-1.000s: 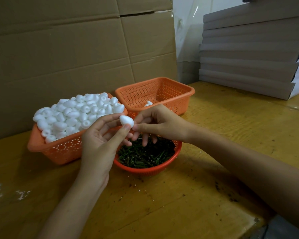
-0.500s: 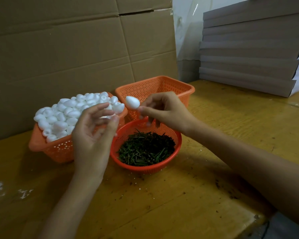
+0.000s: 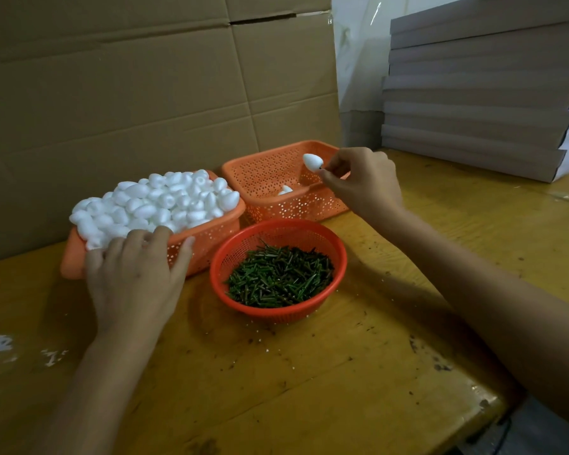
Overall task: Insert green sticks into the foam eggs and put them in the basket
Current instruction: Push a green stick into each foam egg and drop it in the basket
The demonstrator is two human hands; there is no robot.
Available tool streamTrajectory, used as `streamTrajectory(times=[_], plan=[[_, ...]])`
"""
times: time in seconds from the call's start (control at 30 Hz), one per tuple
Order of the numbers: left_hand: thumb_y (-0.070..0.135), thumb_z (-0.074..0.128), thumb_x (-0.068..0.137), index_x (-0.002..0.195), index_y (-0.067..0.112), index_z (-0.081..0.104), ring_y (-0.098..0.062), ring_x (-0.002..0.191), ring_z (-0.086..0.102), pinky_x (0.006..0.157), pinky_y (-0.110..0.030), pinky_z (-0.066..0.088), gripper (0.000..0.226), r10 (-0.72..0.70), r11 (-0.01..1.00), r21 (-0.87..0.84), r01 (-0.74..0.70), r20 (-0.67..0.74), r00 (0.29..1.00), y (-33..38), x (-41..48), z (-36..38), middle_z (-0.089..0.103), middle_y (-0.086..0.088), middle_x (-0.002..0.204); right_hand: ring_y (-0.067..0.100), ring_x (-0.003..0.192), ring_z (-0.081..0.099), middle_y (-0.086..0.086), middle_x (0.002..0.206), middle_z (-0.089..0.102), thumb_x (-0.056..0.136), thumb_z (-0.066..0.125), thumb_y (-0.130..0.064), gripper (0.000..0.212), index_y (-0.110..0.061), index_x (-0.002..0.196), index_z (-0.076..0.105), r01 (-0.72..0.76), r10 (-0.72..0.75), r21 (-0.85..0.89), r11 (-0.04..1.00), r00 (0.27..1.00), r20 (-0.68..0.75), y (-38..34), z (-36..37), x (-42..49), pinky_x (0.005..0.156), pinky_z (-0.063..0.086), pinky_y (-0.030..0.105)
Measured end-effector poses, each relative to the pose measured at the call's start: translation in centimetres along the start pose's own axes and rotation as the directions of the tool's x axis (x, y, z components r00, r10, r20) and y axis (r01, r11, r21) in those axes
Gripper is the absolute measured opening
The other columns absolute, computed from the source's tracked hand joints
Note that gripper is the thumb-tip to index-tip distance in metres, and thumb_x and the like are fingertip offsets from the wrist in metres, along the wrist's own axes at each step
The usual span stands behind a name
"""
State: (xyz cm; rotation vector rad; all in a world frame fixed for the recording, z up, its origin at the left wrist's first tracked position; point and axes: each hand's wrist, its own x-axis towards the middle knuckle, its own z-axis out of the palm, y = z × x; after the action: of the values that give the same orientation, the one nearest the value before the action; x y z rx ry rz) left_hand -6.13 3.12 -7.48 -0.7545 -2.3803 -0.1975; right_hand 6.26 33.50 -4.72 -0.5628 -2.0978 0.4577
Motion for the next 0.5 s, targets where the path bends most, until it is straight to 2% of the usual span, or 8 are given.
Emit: streamTrajectory(times=[0.17,0.5], plan=[[0.045,0.051,0.106,0.105,0.005,0.073,-0.045,0.093,0.066,0.084,-0.054,0.043,0.046,-0.009,1.000,-0.027,0.009,0.009,1.000,0.35,0.10,-0.32,0.074,-0.020,0.099,0.015,0.083,0.073,-0.004,0.091,0.078,0.093,0.074,-0.038,0.018,-0.022,0.100,0.079,0.010,-0.009,-0.082,0.997,1.000,0.017,0.18,0.10,0.09,0.077,0.060,0.041],[0.049,0.052,0.104,0.109,-0.002,0.073,-0.048,0.092,0.055,0.076,-0.055,0.045,0.055,-0.045,0.998,0.046,0.045,-0.008,0.999,0.42,-0.08,-0.40,0.058,-0.031,0.100,0.016,0.081,0.071,-0.005,0.091,0.077,0.094,0.073,-0.037,0.017,-0.023,0.100,0.079,0.049,-0.041,-0.132,0.990,0.997,0.064,-0.10,-0.08,0.00,0.074,0.061,0.041]])
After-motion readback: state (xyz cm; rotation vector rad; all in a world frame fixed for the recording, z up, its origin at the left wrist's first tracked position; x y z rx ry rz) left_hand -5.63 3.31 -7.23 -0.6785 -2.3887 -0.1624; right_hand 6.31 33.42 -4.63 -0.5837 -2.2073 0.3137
